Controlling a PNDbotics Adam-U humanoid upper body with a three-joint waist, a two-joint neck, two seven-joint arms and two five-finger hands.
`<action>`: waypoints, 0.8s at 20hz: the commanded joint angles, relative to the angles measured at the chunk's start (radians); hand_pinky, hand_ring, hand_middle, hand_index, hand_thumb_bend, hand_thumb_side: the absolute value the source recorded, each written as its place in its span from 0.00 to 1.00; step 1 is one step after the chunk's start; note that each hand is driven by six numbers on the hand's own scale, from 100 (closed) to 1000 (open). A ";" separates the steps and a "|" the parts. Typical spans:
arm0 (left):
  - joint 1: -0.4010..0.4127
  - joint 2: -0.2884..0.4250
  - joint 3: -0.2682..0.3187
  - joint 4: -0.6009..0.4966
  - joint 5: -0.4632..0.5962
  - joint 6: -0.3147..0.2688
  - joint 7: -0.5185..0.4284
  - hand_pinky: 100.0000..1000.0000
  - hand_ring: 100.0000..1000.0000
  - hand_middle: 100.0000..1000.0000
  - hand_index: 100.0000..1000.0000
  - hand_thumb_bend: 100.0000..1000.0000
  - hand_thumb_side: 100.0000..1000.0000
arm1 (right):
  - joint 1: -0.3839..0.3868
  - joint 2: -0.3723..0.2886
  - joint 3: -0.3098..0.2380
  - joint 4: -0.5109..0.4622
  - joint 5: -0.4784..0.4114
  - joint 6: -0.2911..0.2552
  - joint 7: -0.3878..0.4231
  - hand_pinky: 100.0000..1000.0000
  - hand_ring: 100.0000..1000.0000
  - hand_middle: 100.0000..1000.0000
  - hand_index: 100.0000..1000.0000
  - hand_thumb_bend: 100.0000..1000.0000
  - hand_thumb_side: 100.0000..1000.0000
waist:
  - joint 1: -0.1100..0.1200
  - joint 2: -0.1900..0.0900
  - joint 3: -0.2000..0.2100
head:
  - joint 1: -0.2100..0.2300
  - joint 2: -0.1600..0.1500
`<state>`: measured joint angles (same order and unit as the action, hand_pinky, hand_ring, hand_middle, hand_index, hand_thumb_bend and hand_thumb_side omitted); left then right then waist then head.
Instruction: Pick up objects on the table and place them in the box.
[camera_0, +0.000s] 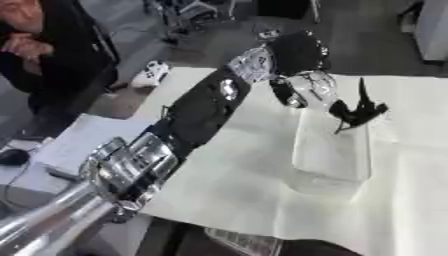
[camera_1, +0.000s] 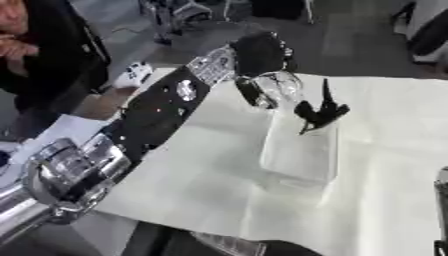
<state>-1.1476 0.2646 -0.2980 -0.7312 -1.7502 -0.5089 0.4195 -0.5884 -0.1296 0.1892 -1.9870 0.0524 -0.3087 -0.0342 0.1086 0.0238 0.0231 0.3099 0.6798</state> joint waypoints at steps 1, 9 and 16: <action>-0.031 0.002 -0.001 -0.018 -0.025 -0.026 0.056 0.00 0.00 0.00 0.07 0.00 0.44 | -0.021 0.011 0.002 -0.013 -0.005 -0.004 0.001 0.33 0.32 0.36 0.57 0.24 1.00 | -0.003 -0.008 -0.003 | 0.016 -0.014; -0.030 -0.009 -0.010 0.002 -0.128 -0.104 0.120 0.00 0.00 0.00 0.10 0.00 0.56 | -0.023 0.016 0.003 -0.013 -0.007 -0.006 0.002 0.33 0.32 0.36 0.57 0.24 1.00 | 0.000 -0.007 -0.008 | 0.020 -0.009; -0.023 -0.017 0.002 0.044 -0.236 -0.197 0.049 0.03 0.18 0.15 0.26 0.00 0.72 | -0.024 0.017 0.004 -0.013 -0.008 -0.008 0.002 0.33 0.32 0.36 0.57 0.23 1.00 | 0.000 -0.007 -0.008 | 0.019 -0.009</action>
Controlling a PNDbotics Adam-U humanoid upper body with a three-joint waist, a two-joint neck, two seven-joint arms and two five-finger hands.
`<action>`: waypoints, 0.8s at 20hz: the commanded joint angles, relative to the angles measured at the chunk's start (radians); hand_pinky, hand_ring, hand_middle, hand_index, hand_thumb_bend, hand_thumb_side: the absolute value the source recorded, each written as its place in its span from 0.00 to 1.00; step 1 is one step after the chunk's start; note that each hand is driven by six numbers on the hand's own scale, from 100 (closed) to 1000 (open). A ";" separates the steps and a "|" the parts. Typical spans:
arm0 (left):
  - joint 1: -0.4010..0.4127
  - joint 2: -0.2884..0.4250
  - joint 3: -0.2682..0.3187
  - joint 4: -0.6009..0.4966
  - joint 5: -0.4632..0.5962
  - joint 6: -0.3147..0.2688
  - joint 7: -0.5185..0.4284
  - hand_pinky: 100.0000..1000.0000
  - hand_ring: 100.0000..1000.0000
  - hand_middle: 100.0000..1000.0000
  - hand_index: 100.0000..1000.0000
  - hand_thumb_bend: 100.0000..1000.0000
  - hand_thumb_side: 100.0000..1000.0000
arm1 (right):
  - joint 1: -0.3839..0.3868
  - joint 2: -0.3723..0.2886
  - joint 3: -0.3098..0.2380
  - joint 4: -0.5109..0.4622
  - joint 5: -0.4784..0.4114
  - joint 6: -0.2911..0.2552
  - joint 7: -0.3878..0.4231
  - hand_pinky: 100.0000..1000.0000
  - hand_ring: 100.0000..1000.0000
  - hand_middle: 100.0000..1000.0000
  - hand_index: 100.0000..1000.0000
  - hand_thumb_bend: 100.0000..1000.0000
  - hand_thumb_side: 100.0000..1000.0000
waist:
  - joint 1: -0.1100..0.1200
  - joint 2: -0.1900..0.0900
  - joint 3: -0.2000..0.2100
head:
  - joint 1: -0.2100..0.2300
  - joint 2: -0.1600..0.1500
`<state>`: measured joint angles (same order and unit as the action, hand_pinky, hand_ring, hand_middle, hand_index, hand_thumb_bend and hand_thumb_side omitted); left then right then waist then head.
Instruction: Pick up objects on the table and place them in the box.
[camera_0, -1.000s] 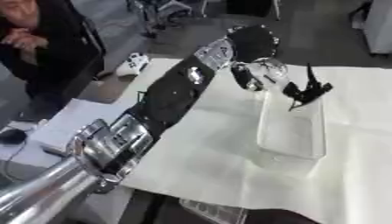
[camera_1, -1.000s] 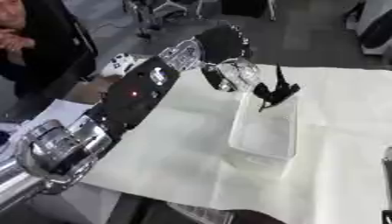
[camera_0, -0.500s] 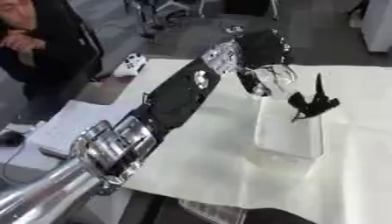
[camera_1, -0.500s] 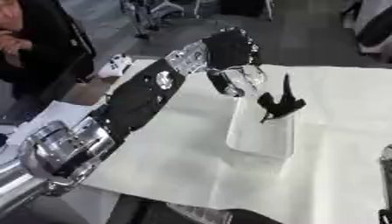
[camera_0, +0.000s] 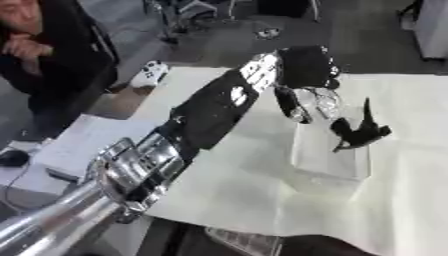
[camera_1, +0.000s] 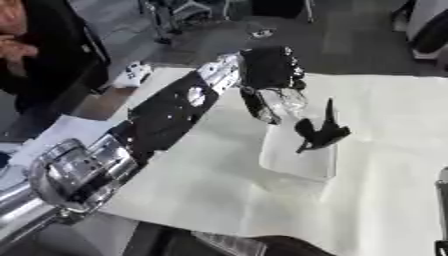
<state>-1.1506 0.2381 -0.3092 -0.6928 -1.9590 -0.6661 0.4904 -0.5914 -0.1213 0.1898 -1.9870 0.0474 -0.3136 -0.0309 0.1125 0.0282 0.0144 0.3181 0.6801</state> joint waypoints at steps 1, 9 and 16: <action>-0.018 0.007 0.016 0.014 -0.035 -0.056 -0.041 0.26 0.35 0.34 0.42 0.00 0.85 | -0.022 0.009 0.003 -0.013 -0.003 -0.003 -0.001 0.33 0.32 0.36 0.57 0.23 1.00 | -0.004 -0.011 0.000 | 0.010 -0.010; -0.010 -0.003 0.031 0.039 -0.036 -0.116 -0.143 0.58 0.66 0.61 0.66 0.07 1.00 | -0.023 0.009 0.003 -0.013 -0.003 -0.004 -0.001 0.33 0.32 0.36 0.57 0.23 1.00 | -0.005 -0.010 0.000 | 0.008 -0.009; -0.009 -0.002 0.033 0.038 -0.013 -0.106 -0.183 0.72 0.82 0.72 0.76 0.20 1.00 | -0.023 0.010 0.003 -0.013 -0.002 -0.005 -0.001 0.33 0.32 0.36 0.57 0.23 1.00 | -0.004 -0.011 -0.001 | 0.009 -0.006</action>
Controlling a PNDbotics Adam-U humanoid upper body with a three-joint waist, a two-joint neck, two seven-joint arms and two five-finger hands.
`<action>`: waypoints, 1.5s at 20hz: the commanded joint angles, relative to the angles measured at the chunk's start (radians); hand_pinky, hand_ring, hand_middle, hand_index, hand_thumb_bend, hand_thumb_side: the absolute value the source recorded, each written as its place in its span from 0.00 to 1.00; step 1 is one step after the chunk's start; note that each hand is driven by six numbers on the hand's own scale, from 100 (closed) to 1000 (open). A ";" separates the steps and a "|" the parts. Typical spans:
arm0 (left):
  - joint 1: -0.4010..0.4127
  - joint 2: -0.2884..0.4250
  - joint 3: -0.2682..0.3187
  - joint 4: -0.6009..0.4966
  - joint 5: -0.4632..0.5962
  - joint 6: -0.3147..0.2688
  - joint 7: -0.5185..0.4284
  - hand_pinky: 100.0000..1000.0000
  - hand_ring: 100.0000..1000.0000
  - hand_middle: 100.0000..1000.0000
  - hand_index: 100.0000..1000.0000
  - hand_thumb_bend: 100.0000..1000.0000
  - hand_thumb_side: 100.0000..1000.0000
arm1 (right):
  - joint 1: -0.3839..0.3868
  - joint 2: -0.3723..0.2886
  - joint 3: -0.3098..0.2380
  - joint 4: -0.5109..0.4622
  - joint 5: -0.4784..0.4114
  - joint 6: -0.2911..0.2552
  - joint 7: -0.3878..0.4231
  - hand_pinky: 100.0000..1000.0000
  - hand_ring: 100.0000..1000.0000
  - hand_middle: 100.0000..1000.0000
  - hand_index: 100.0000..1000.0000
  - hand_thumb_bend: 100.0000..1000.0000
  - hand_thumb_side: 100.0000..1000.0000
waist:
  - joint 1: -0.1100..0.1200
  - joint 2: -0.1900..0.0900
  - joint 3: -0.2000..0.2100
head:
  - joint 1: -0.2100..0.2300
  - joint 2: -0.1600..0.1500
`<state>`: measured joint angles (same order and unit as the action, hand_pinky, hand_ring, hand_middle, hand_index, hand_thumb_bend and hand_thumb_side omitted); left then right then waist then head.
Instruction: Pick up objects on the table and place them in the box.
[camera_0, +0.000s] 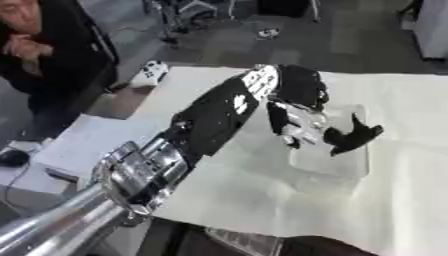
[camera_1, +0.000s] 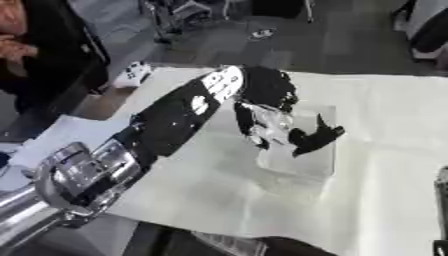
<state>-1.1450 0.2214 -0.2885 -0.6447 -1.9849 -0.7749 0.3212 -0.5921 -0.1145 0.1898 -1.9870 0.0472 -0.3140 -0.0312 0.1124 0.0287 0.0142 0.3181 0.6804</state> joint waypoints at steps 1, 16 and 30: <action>-0.015 0.014 0.012 -0.010 0.015 0.005 -0.021 0.78 0.88 0.76 0.79 0.23 1.00 | -0.023 0.003 0.003 -0.013 -0.002 -0.004 -0.001 0.33 0.32 0.36 0.57 0.23 1.00 | -0.004 -0.011 -0.001 | 0.009 -0.006; -0.014 0.003 0.060 0.028 0.323 0.034 -0.148 1.00 1.00 0.97 0.98 0.00 1.00 | -0.025 0.007 0.004 -0.013 -0.003 -0.005 -0.001 0.33 0.32 0.35 0.57 0.23 1.00 | -0.003 -0.011 -0.004 | 0.007 -0.004; 0.016 0.077 0.058 -0.112 0.746 0.084 -0.278 1.00 1.00 0.94 0.96 0.02 1.00 | -0.020 -0.001 0.003 -0.013 -0.001 -0.002 -0.001 0.33 0.32 0.35 0.57 0.23 1.00 | -0.001 -0.015 0.005 | 0.003 -0.002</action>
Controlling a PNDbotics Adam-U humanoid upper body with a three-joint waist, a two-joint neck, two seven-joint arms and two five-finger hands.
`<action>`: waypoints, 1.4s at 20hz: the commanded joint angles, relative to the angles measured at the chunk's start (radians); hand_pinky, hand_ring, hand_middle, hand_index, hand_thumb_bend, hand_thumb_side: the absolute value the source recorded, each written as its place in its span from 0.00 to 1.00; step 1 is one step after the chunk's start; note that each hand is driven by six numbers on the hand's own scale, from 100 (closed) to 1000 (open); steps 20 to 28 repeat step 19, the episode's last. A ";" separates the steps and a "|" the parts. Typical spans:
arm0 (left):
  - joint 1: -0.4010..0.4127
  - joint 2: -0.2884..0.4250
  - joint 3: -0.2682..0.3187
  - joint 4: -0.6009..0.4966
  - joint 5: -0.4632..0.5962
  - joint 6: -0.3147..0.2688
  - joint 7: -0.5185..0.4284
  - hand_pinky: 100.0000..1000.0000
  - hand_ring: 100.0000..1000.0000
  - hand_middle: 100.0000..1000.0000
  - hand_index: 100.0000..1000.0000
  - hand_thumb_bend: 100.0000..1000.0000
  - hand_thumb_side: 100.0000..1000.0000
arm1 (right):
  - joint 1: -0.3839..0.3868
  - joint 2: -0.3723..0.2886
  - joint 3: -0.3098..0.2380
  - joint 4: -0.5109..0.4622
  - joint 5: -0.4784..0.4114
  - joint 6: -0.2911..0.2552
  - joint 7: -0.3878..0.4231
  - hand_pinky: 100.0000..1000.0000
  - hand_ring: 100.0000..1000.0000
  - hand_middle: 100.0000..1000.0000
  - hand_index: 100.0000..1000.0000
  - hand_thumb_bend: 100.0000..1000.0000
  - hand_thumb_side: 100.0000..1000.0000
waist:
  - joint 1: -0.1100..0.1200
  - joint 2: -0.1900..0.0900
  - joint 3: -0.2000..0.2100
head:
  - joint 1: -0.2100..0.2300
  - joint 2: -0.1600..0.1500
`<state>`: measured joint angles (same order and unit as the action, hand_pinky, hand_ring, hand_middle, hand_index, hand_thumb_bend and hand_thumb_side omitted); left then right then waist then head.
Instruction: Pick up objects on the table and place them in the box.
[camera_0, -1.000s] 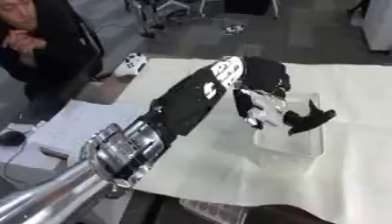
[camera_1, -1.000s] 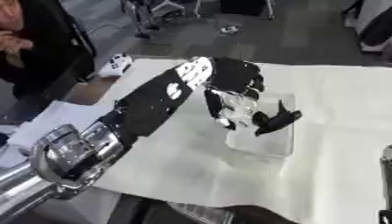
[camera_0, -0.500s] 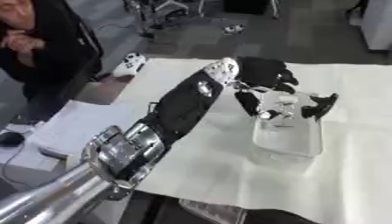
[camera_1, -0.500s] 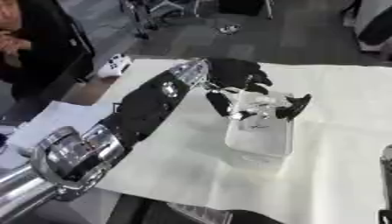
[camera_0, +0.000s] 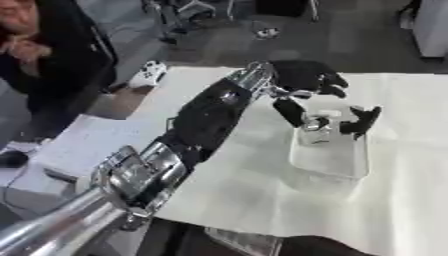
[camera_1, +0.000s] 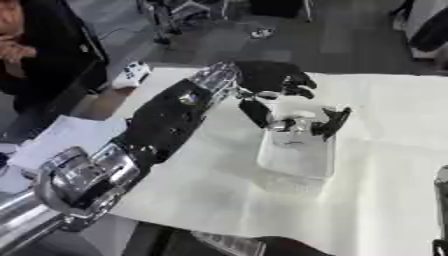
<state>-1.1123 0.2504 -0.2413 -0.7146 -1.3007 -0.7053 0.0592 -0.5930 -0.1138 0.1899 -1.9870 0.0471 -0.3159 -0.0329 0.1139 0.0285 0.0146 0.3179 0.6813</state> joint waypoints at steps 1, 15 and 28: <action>-0.015 0.057 0.013 -0.055 0.083 0.020 -0.017 1.00 1.00 0.93 0.95 0.06 1.00 | -0.018 -0.004 0.002 -0.013 -0.001 0.000 0.000 0.33 0.32 0.35 0.57 0.23 1.00 | -0.002 -0.016 0.006 | 0.001 -0.004; 0.283 0.234 -0.020 -0.607 0.833 0.225 0.221 0.47 0.53 0.69 0.71 0.16 1.00 | 0.003 -0.033 -0.016 -0.013 0.013 0.011 -0.014 0.33 0.31 0.35 0.57 0.25 1.00 | -0.011 -0.025 0.044 | -0.035 -0.009; 0.499 0.170 -0.012 -0.891 1.116 0.322 0.229 0.42 0.49 0.68 0.71 0.19 1.00 | 0.015 -0.050 -0.030 -0.013 0.023 0.017 -0.026 0.33 0.31 0.35 0.57 0.26 1.00 | -0.027 -0.030 0.070 | -0.059 -0.018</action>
